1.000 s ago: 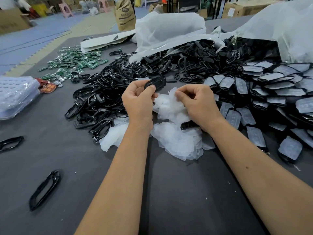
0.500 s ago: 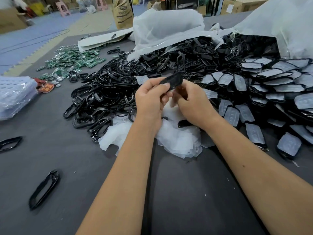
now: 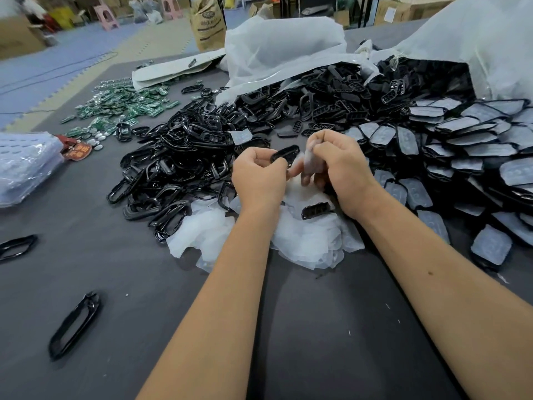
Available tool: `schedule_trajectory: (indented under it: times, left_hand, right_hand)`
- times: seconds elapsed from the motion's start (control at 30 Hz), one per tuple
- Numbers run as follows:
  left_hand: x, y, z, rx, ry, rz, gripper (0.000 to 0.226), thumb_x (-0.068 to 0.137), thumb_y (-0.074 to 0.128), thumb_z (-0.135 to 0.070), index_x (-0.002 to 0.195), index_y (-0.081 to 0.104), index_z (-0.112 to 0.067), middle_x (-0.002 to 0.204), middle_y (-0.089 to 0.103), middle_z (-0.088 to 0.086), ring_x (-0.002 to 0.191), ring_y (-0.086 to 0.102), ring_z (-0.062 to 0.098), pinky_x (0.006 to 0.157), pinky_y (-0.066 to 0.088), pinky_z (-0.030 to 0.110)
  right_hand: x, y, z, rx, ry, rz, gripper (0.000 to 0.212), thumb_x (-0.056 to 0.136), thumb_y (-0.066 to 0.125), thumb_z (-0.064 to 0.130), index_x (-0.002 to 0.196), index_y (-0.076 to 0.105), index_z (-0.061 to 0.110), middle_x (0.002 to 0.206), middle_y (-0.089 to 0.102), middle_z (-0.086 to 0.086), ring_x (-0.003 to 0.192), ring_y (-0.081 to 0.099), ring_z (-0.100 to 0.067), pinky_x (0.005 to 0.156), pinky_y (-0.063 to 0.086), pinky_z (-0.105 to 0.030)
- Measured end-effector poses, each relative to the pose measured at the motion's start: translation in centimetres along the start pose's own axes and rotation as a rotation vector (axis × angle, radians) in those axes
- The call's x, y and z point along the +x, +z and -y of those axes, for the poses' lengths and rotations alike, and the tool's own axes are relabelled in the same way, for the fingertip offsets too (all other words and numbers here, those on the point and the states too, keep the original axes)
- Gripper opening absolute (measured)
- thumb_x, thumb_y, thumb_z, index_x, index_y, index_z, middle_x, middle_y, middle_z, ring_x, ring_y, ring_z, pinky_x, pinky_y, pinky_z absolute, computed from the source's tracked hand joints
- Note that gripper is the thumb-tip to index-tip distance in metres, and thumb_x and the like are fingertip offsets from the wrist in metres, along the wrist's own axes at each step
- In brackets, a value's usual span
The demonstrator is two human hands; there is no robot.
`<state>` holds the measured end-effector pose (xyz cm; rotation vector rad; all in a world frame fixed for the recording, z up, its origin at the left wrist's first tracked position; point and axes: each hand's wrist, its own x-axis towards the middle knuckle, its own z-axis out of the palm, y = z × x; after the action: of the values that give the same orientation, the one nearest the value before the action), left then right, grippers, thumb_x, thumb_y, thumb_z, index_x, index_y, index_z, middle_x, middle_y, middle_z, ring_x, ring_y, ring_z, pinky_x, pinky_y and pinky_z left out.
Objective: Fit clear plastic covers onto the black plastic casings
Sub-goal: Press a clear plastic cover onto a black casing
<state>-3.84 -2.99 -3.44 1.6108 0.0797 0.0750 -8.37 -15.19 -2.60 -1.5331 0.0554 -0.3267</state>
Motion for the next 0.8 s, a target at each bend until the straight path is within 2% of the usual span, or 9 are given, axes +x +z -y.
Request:
schedule_trajectory:
  times: [0.07,0.17,0.23,0.33,0.47,0.6,0.7,0.73,0.8]
  left_hand:
    - [-0.2,0.1,0.0,0.062,0.057,0.003,0.017,0.08,0.068,-0.001,0.082,0.067,-0.018,0.08,0.072,0.009,0.074,0.073,0.027,0.072,0.061,0.04]
    - [-0.3,-0.3,-0.2,-0.091,0.031,0.023,0.018,0.084,0.069,0.004,0.087,0.068,-0.014,0.066,0.07,0.002,0.058,0.068,0.014,0.061,0.057,0.03]
    - [-0.1,-0.7,-0.3,-0.16,0.028,0.018,0.02,0.086,0.068,0.005,0.089,0.07,-0.014,0.06,0.067,-0.003,0.056,0.065,0.011,0.061,0.053,0.026]
    - [-0.1,-0.9,-0.6,-0.177,0.067,0.024,0.023,0.086,0.068,0.007,0.091,0.075,-0.014,0.07,0.068,0.002,0.057,0.063,0.01,0.063,0.051,0.026]
    - [-0.2,-1.1,-0.6,-0.199,0.105,0.056,0.029,0.086,0.066,0.008,0.099,0.077,-0.015,0.085,0.07,0.008,0.056,0.061,0.011,0.062,0.051,0.022]
    - [0.0,-1.1,-0.7,-0.223,0.112,0.069,0.03,0.086,0.065,0.011,0.096,0.078,-0.014,0.075,0.069,0.005,0.055,0.059,0.011,0.059,0.05,0.022]
    - [0.0,-1.2,-0.7,-0.245,0.086,0.106,0.029,0.086,0.065,0.012,0.095,0.078,-0.012,0.07,0.069,0.003,0.055,0.059,0.013,0.057,0.049,0.022]
    - [0.1,-1.3,-0.6,-0.247,0.081,0.126,0.028,0.086,0.065,0.012,0.095,0.078,-0.012,0.07,0.07,0.002,0.055,0.059,0.014,0.057,0.048,0.022]
    - [0.1,-1.3,-0.6,-0.246,0.079,0.165,0.028,0.086,0.065,0.012,0.094,0.077,-0.012,0.07,0.071,0.001,0.055,0.06,0.015,0.055,0.048,0.021]
  right_hand:
    - [0.1,-0.2,-0.2,0.034,-0.006,-0.026,0.01,0.097,0.051,0.004,0.094,0.06,0.009,0.079,0.076,-0.014,0.053,0.059,-0.017,0.045,0.036,-0.024]
    - [-0.1,-0.3,-0.5,0.059,-0.026,-0.065,0.015,0.095,0.061,-0.001,0.107,0.062,0.008,0.081,0.077,-0.011,0.055,0.058,-0.016,0.047,0.04,-0.023]
    - [-0.1,-0.3,-0.5,0.067,-0.037,-0.073,0.019,0.094,0.065,-0.002,0.11,0.061,0.007,0.085,0.078,-0.014,0.055,0.058,-0.016,0.047,0.042,-0.02]
    - [-0.1,-0.3,-0.5,0.064,-0.041,-0.078,0.019,0.094,0.069,0.001,0.108,0.058,0.007,0.088,0.079,-0.016,0.055,0.059,-0.016,0.046,0.042,-0.019]
    - [-0.1,-0.3,-0.5,0.058,-0.05,-0.077,0.01,0.097,0.069,0.005,0.1,0.059,0.004,0.087,0.078,-0.016,0.053,0.058,-0.016,0.044,0.039,-0.021]
    - [-0.1,-0.2,-0.4,0.067,-0.042,-0.084,0.015,0.099,0.066,0.013,0.087,0.061,0.006,0.08,0.076,-0.014,0.051,0.056,-0.016,0.042,0.033,-0.023]
    - [-0.1,-0.2,-0.3,0.067,-0.049,-0.109,0.02,0.09,0.064,0.011,0.076,0.062,-0.003,0.068,0.07,-0.01,0.054,0.049,-0.022,0.045,0.03,-0.027]
    - [-0.2,-0.2,-0.2,0.066,-0.049,-0.121,0.017,0.086,0.061,0.007,0.07,0.065,0.001,0.071,0.069,-0.015,0.056,0.048,-0.026,0.045,0.03,-0.027]
    - [-0.2,-0.1,-0.1,0.064,-0.058,-0.165,0.031,0.082,0.056,-0.003,0.057,0.058,0.016,0.083,0.072,-0.018,0.058,0.051,-0.026,0.045,0.031,-0.023]
